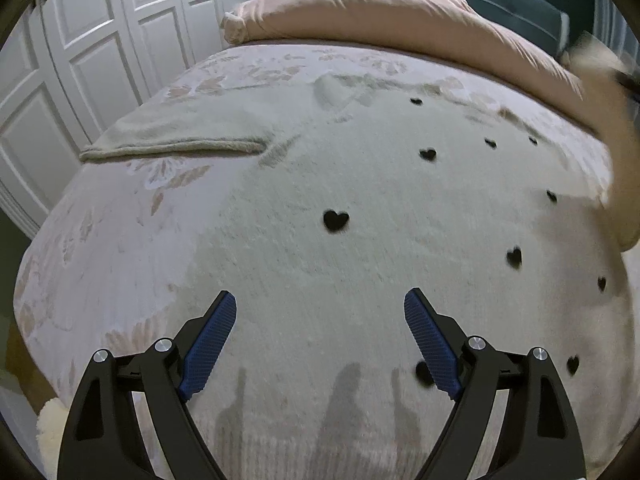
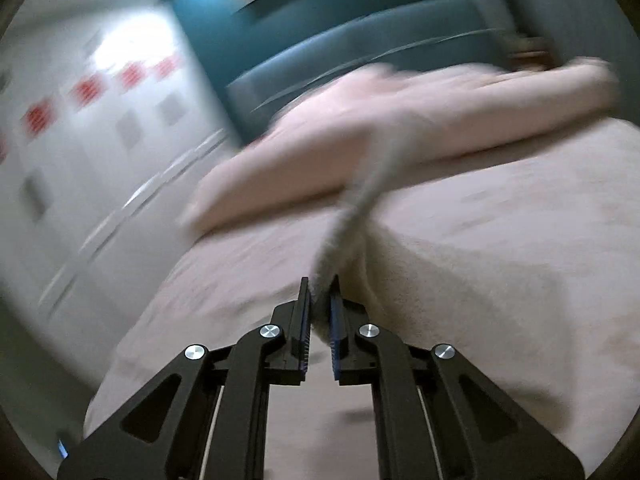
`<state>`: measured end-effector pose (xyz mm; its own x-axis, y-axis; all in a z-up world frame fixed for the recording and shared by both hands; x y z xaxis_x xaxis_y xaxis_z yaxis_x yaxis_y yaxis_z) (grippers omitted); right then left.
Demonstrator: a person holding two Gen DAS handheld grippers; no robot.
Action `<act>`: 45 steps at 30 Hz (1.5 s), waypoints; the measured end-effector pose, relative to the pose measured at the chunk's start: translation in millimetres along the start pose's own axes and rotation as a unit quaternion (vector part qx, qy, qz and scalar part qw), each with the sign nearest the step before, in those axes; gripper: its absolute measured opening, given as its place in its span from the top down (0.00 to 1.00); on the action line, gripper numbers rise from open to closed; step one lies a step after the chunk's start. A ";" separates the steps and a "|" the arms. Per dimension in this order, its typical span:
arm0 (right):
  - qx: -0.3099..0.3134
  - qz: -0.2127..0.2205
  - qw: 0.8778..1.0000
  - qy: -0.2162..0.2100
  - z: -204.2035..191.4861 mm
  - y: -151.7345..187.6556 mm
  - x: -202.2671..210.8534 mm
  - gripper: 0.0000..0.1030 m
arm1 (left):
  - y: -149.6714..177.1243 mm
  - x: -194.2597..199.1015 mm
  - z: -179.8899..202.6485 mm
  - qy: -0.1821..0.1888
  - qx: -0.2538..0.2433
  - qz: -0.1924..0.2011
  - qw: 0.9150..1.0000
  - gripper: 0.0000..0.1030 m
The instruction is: Fold small clothes
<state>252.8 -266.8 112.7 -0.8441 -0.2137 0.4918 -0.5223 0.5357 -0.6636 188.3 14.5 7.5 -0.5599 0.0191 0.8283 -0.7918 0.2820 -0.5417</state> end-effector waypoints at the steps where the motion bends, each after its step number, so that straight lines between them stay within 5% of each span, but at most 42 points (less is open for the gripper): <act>1: 0.021 -0.027 0.999 -0.004 -20.1 20.5 -25.9 0.90 | -1.8 -0.2 -3.1 0.004 0.007 0.002 1.000 0.19; 3: 0.044 -0.102 0.994 0.003 -44.4 70.7 -86.3 0.80 | -4.8 -0.9 -8.4 0.013 0.019 0.003 1.000 0.19; 6: 0.033 -0.153 0.987 0.031 -48.0 125.7 -121.7 0.80 | -14.4 -4.9 -20.1 0.037 0.032 0.007 0.999 0.18; 9: -0.004 -0.145 0.989 0.032 -31.2 140.5 -94.3 0.77 | -27.5 -15.1 -32.1 0.065 0.046 0.013 0.997 0.18; 11: -0.022 -0.127 0.991 0.046 -8.2 137.3 -71.9 0.64 | -41.4 -29.7 -38.8 0.095 0.065 0.014 0.993 0.18; 13: -0.033 -0.105 0.991 0.073 15.4 137.6 -48.5 0.62 | -58.7 -46.7 -42.3 0.117 0.083 0.012 0.990 0.18; 18: -0.106 -0.077 0.983 0.125 89.5 125.3 -0.9 0.56 | -103.9 -82.9 -34.3 0.142 0.106 0.021 0.984 0.18; 22: -0.156 -0.061 0.977 0.131 123.6 115.4 6.7 0.52 | -128.3 -125.8 -22.9 0.156 0.125 -0.008 0.980 0.20; 24: -0.183 -0.057 0.974 0.122 134.5 111.1 5.4 0.45 | -134.0 -140.8 -21.5 0.148 0.141 -0.019 0.979 0.28; 25: -0.198 -0.054 0.971 0.120 140.5 108.0 2.1 0.45 | -138.0 -142.0 -21.2 0.134 0.148 -0.014 0.980 0.40; 26: -0.215 -0.050 0.968 0.120 147.1 103.7 -1.3 0.45 | -141.2 -140.4 -21.5 0.132 0.148 -0.007 0.980 0.61; 27: -0.231 -0.045 0.965 0.116 153.3 99.3 -2.8 0.49 | -144.5 -140.0 -22.4 0.140 0.146 -0.001 0.979 0.77; 28: -0.248 -0.043 0.962 0.107 158.4 94.4 -4.7 0.67 | -149.7 -138.4 -22.1 0.161 0.143 0.007 0.977 0.94; 29: -0.272 -0.050 0.957 0.085 164.5 85.4 -7.7 0.95 | -153.0 -133.0 -24.9 0.175 0.146 0.021 0.973 0.95; 31: -0.283 -0.026 0.958 0.047 159.7 70.0 0.8 0.94 | -160.2 -117.3 -30.0 0.179 0.150 0.053 0.971 0.95; 35: -0.203 0.070 0.977 -0.004 124.3 52.3 40.6 0.94 | -169.1 -82.7 -34.7 0.171 0.145 0.118 0.967 0.95; 37: -0.209 0.010 0.976 0.062 147.7 68.0 10.4 0.94 | -162.1 -90.4 -30.1 0.149 0.128 0.106 0.975 0.95; 39: -0.227 -0.059 0.961 0.144 176.9 91.2 -21.8 0.95 | -147.4 -125.2 -19.5 0.124 0.106 0.049 0.985 0.95; 40: -0.229 -0.044 0.964 0.126 176.9 94.5 -15.3 0.95 | -138.5 -139.8 -17.4 0.122 0.108 0.022 0.986 0.95; 42: -0.214 -0.032 0.968 0.126 163.5 89.5 -3.7 0.94 | -125.8 -142.3 -19.1 0.123 0.110 0.030 0.986 0.94; 45: -0.187 -0.015 0.967 0.171 141.5 89.6 14.9 0.90 | -123.3 -139.6 -14.6 0.111 0.099 0.036 0.988 0.93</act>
<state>176.2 -337.6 -19.2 -0.7062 0.0137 0.7078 -0.4115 0.8056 -0.4262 367.7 -8.9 -39.2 -0.5665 0.2481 0.7858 -0.7964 0.0800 -0.5994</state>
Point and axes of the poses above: each gripper's, at about its wrist camera, not at the fingertips, and x roughly against the way its jaws point, z to its right, y to its underside, the point moved 1 cm from there along -x, roughly the way its jaws point, and after that the axes turned 15 degrees about -x, right-handed, at the moved point
